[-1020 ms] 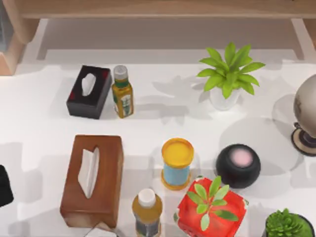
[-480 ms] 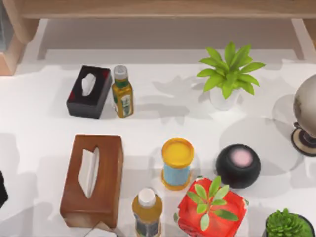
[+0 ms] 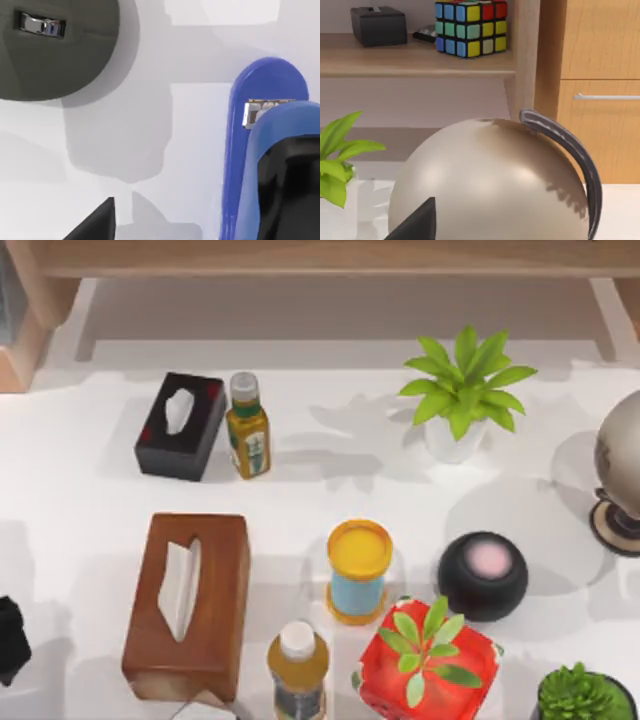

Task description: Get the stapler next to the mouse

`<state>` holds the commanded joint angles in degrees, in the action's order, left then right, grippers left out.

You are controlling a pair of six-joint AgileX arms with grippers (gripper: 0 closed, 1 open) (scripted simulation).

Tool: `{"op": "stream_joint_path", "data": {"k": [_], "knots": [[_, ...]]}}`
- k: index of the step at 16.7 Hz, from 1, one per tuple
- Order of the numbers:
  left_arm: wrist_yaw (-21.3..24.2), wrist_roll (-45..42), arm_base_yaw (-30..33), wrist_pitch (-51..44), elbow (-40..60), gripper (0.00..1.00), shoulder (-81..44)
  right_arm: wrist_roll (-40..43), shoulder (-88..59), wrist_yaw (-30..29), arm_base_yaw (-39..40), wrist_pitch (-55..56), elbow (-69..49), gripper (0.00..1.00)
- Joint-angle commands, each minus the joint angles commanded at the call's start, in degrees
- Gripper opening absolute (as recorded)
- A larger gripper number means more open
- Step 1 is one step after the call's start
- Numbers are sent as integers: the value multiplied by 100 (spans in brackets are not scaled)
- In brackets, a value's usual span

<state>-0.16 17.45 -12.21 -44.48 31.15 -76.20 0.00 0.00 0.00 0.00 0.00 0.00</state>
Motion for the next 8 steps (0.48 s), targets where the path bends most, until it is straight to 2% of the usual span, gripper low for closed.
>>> {"op": "stream_joint_path", "data": {"k": [6, 8], "knots": [[-1, -10, -9, 363, -215, 100, -202, 0, 0, 0, 0, 0, 0, 100], [-1, -10, -9, 363, -215, 85, -202, 0, 0, 0, 0, 0, 0, 100]]}}
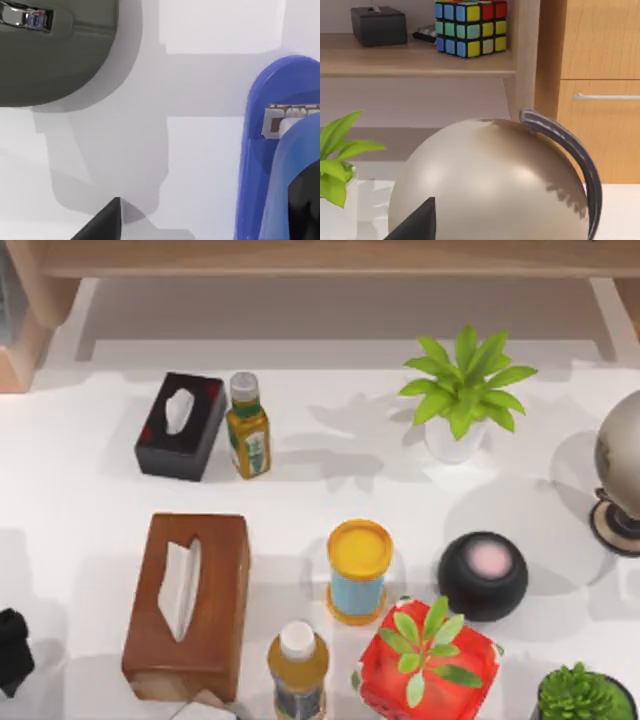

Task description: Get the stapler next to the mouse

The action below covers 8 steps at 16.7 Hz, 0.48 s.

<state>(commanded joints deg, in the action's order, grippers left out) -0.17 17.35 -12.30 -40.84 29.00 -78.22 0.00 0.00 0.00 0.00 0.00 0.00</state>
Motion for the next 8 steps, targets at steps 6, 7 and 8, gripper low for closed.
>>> {"op": "stream_joint_path", "data": {"k": [6, 7, 8], "knots": [[0, 0, 0, 0, 0, 40, 0, 0, 0, 0, 0, 0, 0, 100], [0, 0, 0, 0, 0, 32, 0, 0, 0, 0, 0, 0, 0, 100], [0, 0, 0, 0, 0, 25, 0, 0, 0, 0, 0, 0, 0, 100]]}}
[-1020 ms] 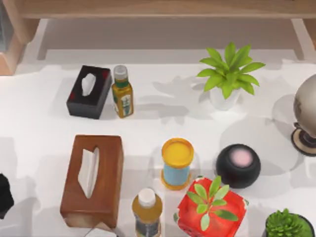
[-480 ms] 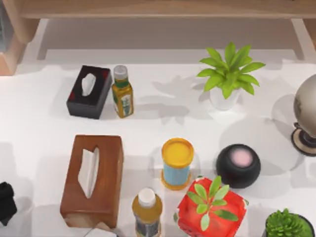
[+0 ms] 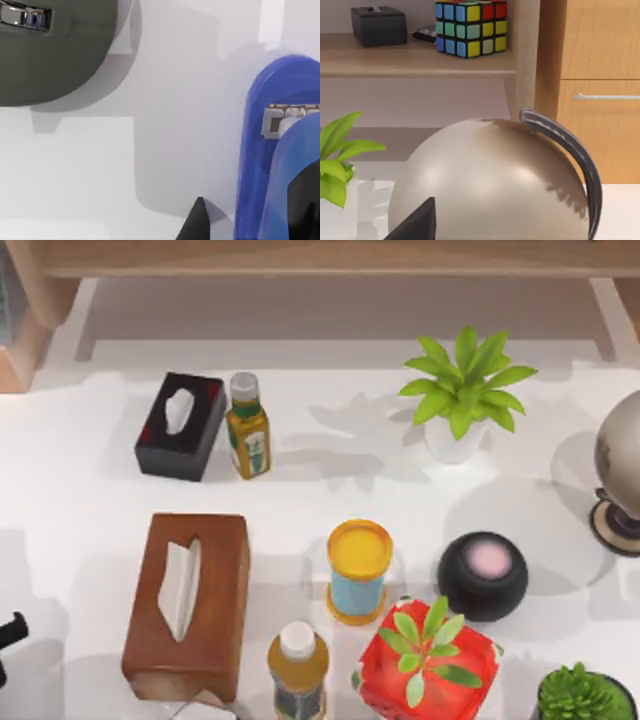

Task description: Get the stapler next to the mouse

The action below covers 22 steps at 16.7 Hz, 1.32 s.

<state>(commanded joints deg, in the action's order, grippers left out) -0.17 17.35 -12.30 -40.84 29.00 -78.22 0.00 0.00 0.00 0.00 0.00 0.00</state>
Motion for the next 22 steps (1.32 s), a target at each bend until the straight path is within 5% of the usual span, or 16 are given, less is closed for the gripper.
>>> {"op": "stream_joint_path", "data": {"k": [4, 22], "knots": [[0, 0, 0, 0, 0, 0, 0, 0, 0, 0, 0, 0, 0, 100], [16, 18, 12, -938, 475, 0, 483, 0, 0, 0, 0, 0, 0, 100]]}}
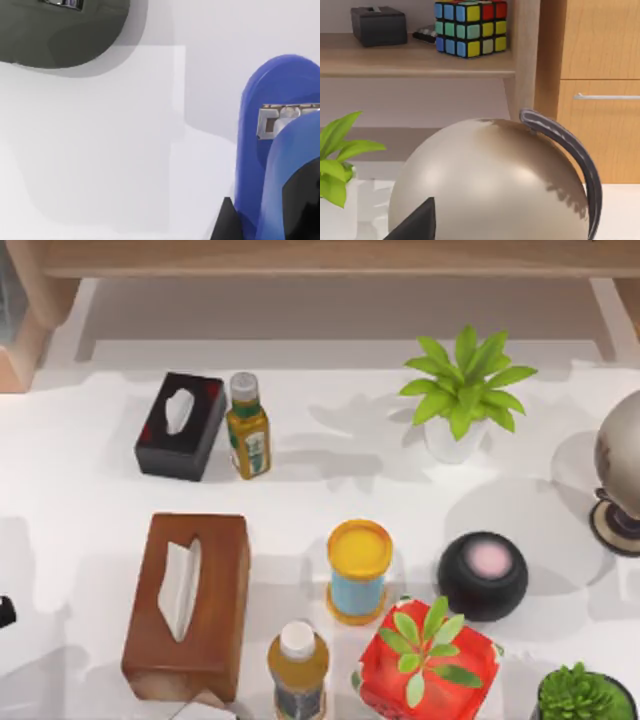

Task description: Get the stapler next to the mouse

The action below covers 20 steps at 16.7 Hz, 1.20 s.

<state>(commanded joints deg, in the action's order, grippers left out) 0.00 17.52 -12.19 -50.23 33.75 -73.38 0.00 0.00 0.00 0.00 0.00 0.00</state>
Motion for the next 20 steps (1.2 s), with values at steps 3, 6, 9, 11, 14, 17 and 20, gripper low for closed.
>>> {"op": "stream_joint_path", "data": {"k": [3, 6, 9, 11, 14, 17, 20], "knots": [[-2, -18, -7, 11, -6, 0, -36, 0, 0, 0, 0, 0, 0, 100], [4, -335, -115, -86, 379, 0, -398, 0, 0, 0, 0, 0, 0, 100], [16, -1034, -292, -256, 1245, 0, -1153, 0, 0, 0, 0, 0, 0, 100], [27, -1627, -428, -375, 1931, 0, -1749, 0, 0, 0, 0, 0, 0, 100], [43, -2581, -639, -527, 2973, 0, -2639, 0, 0, 0, 0, 0, 0, 100], [58, -3458, -823, -626, 3912, 0, -3377, 0, 0, 0, 0, 0, 0, 100], [67, -4033, -941, -683, 4507, 0, -3844, 0, 0, 0, 0, 0, 0, 100]]}}
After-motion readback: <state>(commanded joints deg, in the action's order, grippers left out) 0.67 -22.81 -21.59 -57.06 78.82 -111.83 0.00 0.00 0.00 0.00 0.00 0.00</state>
